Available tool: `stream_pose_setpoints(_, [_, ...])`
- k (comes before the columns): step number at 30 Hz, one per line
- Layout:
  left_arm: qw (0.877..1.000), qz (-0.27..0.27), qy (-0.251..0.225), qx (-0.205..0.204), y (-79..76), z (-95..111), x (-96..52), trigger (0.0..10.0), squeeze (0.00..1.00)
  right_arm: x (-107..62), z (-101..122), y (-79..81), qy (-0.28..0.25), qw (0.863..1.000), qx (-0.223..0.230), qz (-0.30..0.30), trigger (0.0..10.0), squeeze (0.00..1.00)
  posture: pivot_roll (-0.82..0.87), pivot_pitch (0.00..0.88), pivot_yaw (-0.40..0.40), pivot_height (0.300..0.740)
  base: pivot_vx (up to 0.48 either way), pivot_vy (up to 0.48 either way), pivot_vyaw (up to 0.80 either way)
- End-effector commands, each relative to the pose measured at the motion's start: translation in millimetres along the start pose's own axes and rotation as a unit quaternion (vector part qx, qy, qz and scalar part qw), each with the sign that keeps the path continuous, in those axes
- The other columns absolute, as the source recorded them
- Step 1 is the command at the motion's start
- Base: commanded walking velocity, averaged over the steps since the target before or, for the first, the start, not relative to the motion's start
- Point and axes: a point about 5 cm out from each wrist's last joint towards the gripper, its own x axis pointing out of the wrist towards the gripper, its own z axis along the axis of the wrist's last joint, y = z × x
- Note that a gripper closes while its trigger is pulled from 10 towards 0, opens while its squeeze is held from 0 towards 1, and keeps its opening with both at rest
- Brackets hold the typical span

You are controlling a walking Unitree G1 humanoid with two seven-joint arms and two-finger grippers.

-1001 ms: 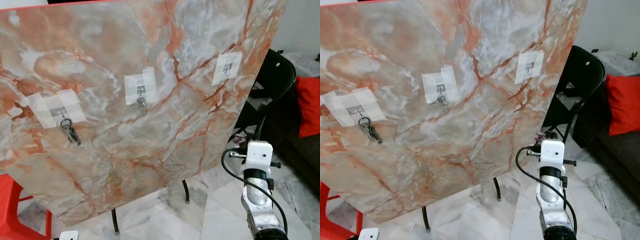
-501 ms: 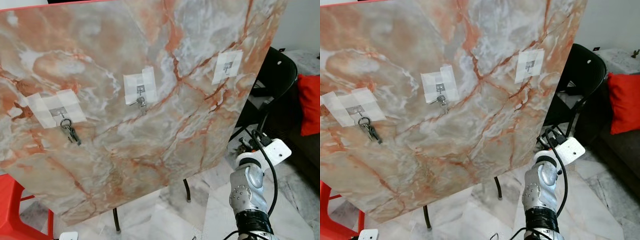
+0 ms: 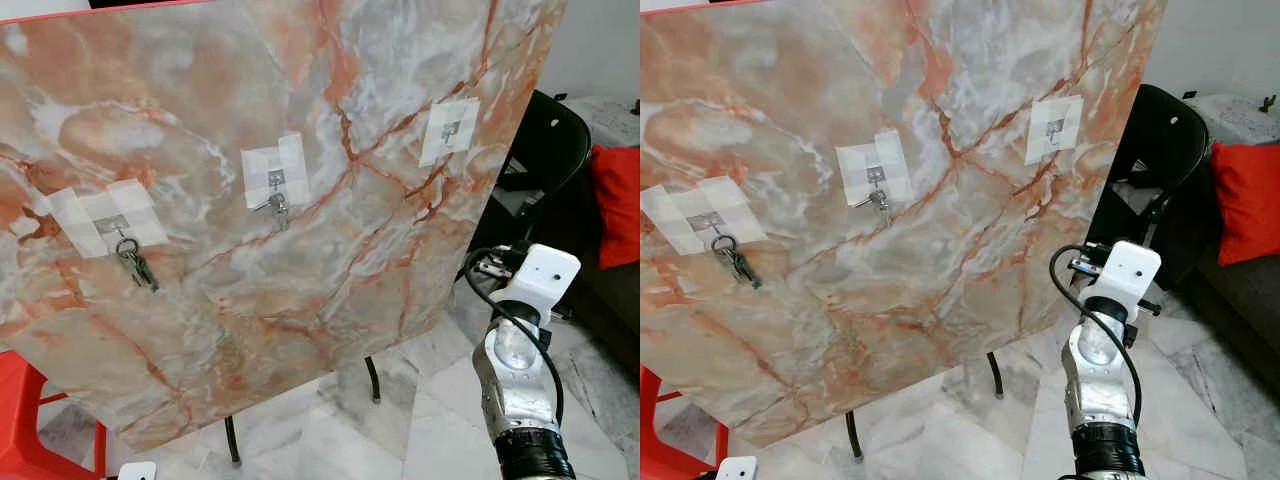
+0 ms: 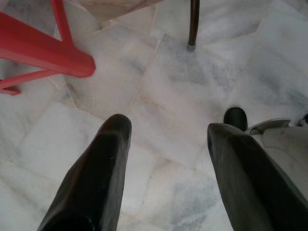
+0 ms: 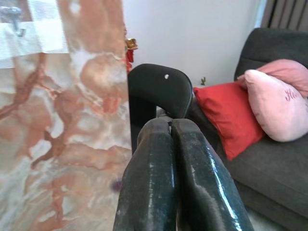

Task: Hang keys on a hook

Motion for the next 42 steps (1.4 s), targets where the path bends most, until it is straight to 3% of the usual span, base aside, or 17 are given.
stream_pose_setpoints(1, [1.000, 0.003, 0.010, -0.001, 0.5, -5.1, -0.9, 10.0, 0.00, -0.3, 8.8, 6.1, -0.024, 1.000, -0.007, 0.014, 10.0, 0.00, 0.03, 0.000, -0.015, 0.740, 0.000, 0.000, 0.00])
stream_pose_setpoints(16, [1.000, 0.001, 0.009, -0.010, 1.1, -4.7, -0.9, 10.0, 0.00, -9.6, 7.5, 13.0, -0.029, 0.999, -0.028, 0.034, 10.0, 0.00, 0.03, 0.000, -0.017, 0.740, 0.000, 0.000, 0.00])
stream_pose_setpoints(42, [1.000, -0.003, 0.008, -0.003, 0.4, -3.6, -0.6, 10.0, 0.00, -8.7, 5.7, 13.8, -0.019, 0.999, -0.030, 0.031, 10.0, 0.00, 0.03, 0.000, -0.023, 0.740, 0.247, 0.000, 0.00])
